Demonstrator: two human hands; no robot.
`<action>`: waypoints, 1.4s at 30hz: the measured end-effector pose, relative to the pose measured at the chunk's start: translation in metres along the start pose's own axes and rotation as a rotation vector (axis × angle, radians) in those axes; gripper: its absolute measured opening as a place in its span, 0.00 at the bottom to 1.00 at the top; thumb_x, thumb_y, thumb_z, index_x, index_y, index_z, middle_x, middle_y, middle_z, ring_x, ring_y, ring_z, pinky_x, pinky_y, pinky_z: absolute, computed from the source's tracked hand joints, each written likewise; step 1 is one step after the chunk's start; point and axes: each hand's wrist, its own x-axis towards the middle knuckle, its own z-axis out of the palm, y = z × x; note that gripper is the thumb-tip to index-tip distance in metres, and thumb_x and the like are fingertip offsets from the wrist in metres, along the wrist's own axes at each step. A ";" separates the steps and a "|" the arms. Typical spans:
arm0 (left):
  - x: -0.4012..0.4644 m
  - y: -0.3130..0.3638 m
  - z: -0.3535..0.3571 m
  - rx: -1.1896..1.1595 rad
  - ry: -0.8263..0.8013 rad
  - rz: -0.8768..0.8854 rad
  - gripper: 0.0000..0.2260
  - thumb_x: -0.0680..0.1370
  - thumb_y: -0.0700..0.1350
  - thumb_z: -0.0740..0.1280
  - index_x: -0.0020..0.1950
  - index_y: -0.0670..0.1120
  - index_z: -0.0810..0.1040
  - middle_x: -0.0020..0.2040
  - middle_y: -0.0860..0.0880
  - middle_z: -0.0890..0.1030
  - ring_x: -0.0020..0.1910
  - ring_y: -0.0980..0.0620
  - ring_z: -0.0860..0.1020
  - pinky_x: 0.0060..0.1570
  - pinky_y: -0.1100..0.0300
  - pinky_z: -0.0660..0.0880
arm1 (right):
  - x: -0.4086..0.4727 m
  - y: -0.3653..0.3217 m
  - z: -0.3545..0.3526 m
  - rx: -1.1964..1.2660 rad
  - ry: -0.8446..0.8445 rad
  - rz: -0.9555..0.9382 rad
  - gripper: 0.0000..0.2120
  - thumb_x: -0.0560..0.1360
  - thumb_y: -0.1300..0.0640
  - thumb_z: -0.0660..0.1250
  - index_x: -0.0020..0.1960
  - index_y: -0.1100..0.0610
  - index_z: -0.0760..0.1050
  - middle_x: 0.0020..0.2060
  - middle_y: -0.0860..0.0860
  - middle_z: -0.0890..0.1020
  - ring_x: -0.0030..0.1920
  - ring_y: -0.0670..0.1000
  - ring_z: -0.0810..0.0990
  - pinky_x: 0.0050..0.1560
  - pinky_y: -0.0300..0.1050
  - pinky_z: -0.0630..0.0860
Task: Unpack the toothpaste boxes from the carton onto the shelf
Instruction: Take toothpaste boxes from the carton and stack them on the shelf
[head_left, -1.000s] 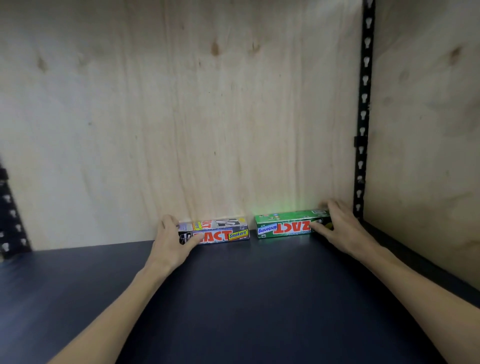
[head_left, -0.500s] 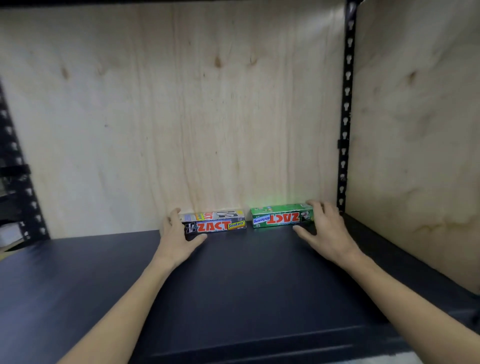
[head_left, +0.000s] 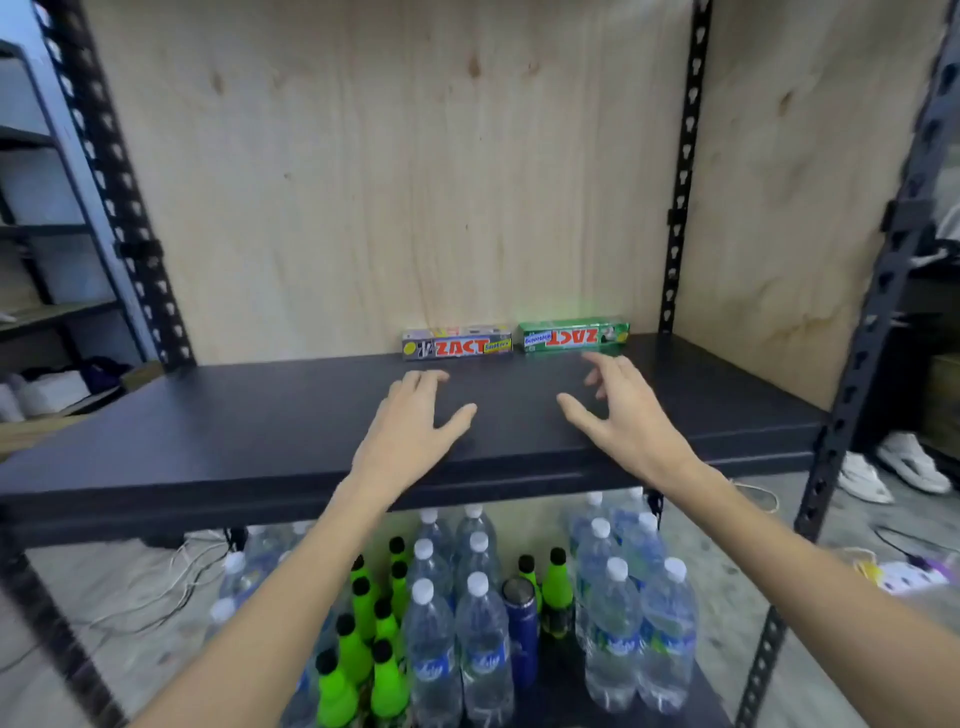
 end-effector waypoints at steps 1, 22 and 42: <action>-0.023 0.006 -0.001 -0.003 0.079 0.032 0.22 0.81 0.58 0.63 0.71 0.47 0.72 0.69 0.49 0.73 0.70 0.47 0.69 0.69 0.51 0.66 | -0.020 -0.012 0.004 0.024 0.032 -0.039 0.25 0.77 0.51 0.70 0.70 0.60 0.71 0.51 0.52 0.74 0.51 0.49 0.72 0.62 0.54 0.72; -0.477 -0.135 0.202 -0.004 -0.607 -1.117 0.30 0.76 0.56 0.72 0.67 0.38 0.65 0.64 0.36 0.70 0.61 0.35 0.73 0.59 0.49 0.73 | -0.479 -0.011 0.232 -0.130 -0.846 0.653 0.37 0.78 0.43 0.65 0.79 0.58 0.56 0.69 0.58 0.72 0.67 0.59 0.71 0.67 0.53 0.67; -0.480 -0.181 0.236 0.368 -0.734 -0.593 0.27 0.80 0.65 0.61 0.74 0.50 0.70 0.72 0.44 0.69 0.72 0.44 0.65 0.69 0.47 0.66 | -0.501 -0.038 0.302 -0.376 -0.944 0.523 0.42 0.73 0.34 0.67 0.77 0.56 0.62 0.61 0.56 0.77 0.59 0.54 0.76 0.60 0.50 0.72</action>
